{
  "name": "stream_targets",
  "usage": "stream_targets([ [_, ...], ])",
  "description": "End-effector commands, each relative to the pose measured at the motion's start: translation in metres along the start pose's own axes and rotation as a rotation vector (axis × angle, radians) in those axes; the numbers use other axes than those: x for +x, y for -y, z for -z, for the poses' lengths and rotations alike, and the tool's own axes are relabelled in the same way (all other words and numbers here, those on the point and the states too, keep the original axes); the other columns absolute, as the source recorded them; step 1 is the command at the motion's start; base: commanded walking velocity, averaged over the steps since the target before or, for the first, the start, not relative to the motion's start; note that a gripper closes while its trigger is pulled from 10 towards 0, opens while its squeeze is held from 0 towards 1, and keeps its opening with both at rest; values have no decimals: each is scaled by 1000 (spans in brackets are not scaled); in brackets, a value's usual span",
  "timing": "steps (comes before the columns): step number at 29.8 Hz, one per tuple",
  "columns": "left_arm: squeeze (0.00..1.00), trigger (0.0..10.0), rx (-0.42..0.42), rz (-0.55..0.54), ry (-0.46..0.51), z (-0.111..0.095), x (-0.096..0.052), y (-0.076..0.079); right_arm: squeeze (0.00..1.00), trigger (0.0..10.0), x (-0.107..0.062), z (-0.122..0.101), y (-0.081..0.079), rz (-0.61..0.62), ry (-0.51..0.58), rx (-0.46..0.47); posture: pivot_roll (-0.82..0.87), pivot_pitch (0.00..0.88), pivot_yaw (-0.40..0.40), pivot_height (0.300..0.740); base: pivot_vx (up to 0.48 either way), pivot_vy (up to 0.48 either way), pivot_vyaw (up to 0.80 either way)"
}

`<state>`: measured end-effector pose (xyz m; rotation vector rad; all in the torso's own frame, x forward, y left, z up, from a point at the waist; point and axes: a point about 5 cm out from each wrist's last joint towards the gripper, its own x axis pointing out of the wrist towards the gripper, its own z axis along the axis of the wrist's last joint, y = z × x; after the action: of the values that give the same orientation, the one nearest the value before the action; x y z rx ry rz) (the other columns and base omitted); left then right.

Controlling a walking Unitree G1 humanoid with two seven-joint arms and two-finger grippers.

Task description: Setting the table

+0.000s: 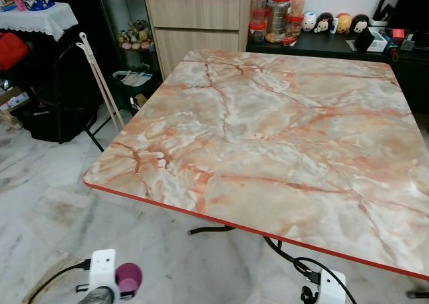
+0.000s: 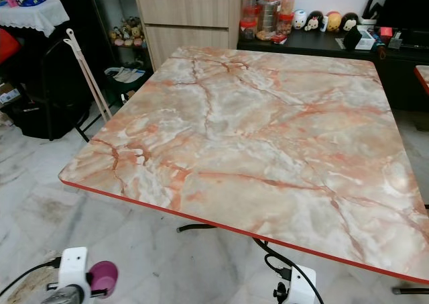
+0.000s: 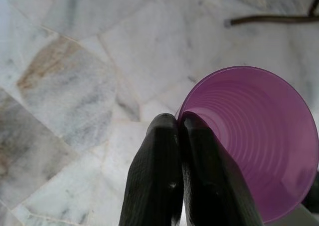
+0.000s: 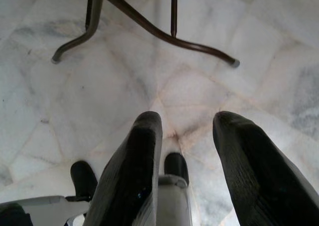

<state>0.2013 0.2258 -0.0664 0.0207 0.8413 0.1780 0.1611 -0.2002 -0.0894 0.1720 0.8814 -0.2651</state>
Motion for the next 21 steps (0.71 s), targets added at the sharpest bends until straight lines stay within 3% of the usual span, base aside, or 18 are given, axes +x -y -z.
stream_targets([
  [1,0,10000,20,-18,-24,9,-3,-9,0,10000,-1,4,2,16,-15,17,-24,0,57,740,0,0,0],
  [4,0,10000,11,-33,-32,14,-4,-11,0,10000,-1,5,2,12,-24,17,-23,0,53,740,0,0,0],
  [15,0,10000,-48,-39,-3,14,-4,-7,0,10000,0,1,4,6,-27,3,-22,0,32,740,0,0,-637],
  [21,0,10000,-56,-44,3,12,-4,-6,0,10000,1,-4,4,8,-1,-5,-17,0,24,740,0,0,-352],
])
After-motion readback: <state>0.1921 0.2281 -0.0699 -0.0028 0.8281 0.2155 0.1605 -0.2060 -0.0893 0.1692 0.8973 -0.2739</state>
